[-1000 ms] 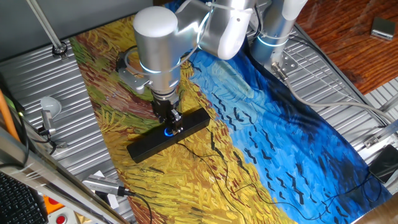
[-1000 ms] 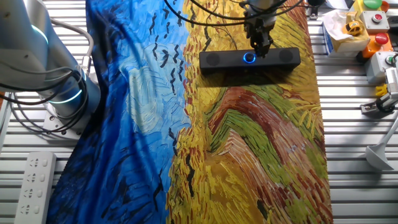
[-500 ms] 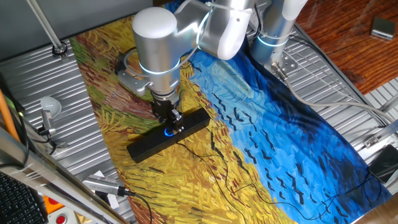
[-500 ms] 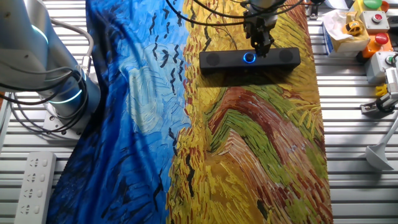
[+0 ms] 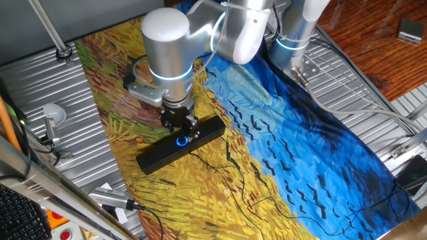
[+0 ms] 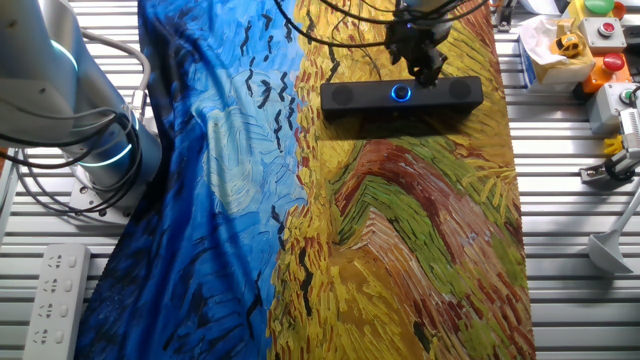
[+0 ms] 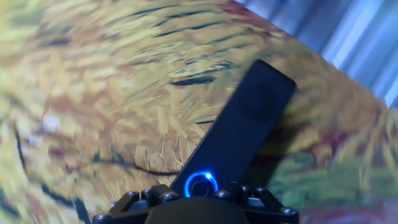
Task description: Turn the knob to increase the volume of the speaker
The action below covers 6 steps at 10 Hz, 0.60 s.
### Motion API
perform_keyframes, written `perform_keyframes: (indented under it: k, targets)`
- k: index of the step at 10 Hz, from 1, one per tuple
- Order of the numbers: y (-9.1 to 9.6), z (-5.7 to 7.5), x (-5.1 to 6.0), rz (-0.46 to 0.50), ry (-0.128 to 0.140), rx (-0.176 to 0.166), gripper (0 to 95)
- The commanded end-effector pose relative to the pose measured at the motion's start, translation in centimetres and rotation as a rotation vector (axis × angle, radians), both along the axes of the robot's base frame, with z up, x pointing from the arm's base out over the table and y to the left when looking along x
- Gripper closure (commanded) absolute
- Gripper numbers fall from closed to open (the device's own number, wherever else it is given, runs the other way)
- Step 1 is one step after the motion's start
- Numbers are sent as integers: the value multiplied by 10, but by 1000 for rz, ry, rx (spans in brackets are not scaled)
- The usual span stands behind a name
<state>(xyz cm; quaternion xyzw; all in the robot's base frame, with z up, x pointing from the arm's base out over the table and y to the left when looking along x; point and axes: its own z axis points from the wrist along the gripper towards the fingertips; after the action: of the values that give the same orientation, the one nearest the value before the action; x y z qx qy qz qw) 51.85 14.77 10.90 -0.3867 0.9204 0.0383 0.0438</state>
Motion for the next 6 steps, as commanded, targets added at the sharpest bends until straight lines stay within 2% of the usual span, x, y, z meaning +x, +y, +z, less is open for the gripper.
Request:
perform_keyframes:
  k: [1,2,5,6]
  targets:
    - [1,0,0,621,-39,-62,380]
    - [1,0,0,697,-47,-87,380]
    - [1,0,0,729,-55,-96,380]
    - [1,0,0,721,-65,-99,380]
